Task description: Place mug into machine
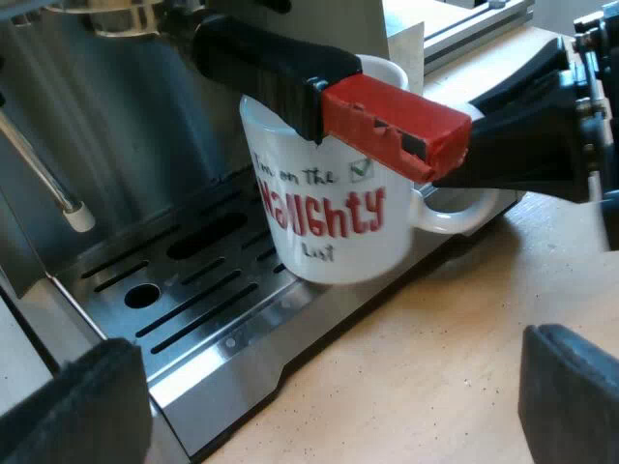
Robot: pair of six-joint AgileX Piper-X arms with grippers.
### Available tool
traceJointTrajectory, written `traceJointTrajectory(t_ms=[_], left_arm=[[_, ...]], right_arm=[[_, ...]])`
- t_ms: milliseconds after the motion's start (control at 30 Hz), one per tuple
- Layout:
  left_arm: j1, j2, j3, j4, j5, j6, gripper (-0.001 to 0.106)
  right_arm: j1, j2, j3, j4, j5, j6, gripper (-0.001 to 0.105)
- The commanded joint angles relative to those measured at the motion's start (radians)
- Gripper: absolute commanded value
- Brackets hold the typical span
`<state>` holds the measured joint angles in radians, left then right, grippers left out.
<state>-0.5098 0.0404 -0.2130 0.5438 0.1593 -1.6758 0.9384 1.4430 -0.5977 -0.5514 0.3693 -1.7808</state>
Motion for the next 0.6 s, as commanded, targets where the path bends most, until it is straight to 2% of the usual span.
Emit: traceJointTrajectory(t_ms=[33,200,367,433,500,600], left_arm=[[-0.002,-0.003,-0.002,-0.019,-0.005,-0.001,0.078],[-0.002,-0.003,-0.002,-0.019,-0.005,-0.001,0.078],[-0.002,-0.003,-0.002,-0.019,0.002,-0.001,0.078],[-0.002,-0.003,-0.002,-0.019,0.001,-0.001,0.078],[-0.002,-0.003,-0.002,-0.019,0.001,-0.001,0.078],[-0.002,-0.003,-0.002,-0.019,0.001,-0.001,0.078]], right_arm=[[0.008,0.039,-0.057,-0.067,0.036,-0.002,0.0],[0.007,0.102,-0.123,-0.067,0.062,0.007,0.0],[0.007,0.129,-0.146,-0.067,0.084,0.028,0.0],[0.007,0.129,-0.146,-0.067,0.084,0.034,0.012],[0.007,0.129,-0.146,-0.067,0.08,0.035,0.03],[0.011,0.129,-0.146,-0.067,0.063,0.035,0.05]])
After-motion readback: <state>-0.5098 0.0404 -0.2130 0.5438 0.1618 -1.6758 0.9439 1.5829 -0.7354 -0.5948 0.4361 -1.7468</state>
